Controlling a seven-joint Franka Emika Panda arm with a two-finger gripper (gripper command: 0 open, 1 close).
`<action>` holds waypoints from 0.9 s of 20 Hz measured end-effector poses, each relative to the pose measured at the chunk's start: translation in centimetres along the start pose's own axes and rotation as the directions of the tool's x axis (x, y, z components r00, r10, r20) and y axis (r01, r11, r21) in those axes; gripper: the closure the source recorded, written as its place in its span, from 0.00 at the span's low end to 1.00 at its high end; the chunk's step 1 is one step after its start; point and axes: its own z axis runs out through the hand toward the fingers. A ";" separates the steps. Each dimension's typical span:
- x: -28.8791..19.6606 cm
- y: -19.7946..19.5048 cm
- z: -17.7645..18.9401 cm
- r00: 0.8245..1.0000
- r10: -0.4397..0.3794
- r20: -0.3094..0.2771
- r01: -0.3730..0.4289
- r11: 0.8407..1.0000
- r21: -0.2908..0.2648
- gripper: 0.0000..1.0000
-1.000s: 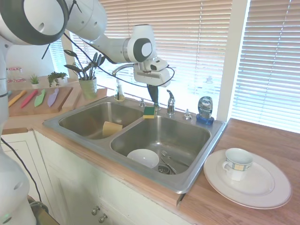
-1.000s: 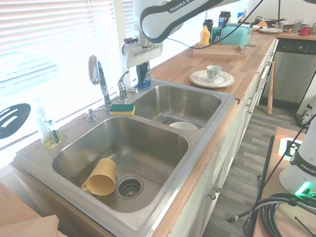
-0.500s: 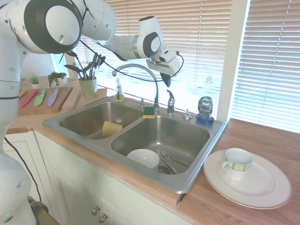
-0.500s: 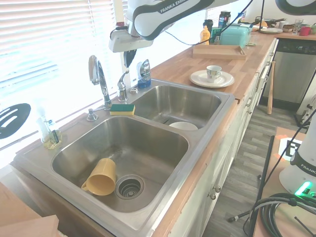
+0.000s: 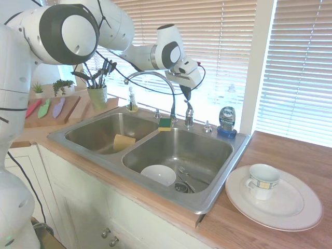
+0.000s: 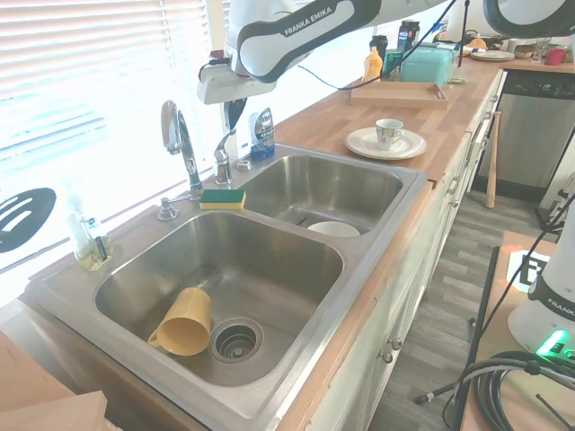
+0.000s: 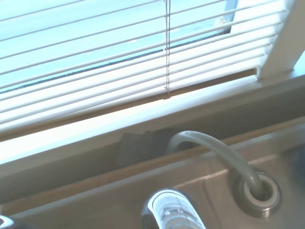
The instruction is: Turn off the faucet
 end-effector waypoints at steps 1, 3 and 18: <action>0.0 0.0 0.0 1.000 0.000 0.001 0.000 1.000 0.000 1.00; -0.1 0.0 0.1 1.000 0.000 0.002 0.000 1.000 0.000 1.00; -2.6 1.9 2.0 0.999 -0.011 0.031 0.011 1.000 -0.003 1.00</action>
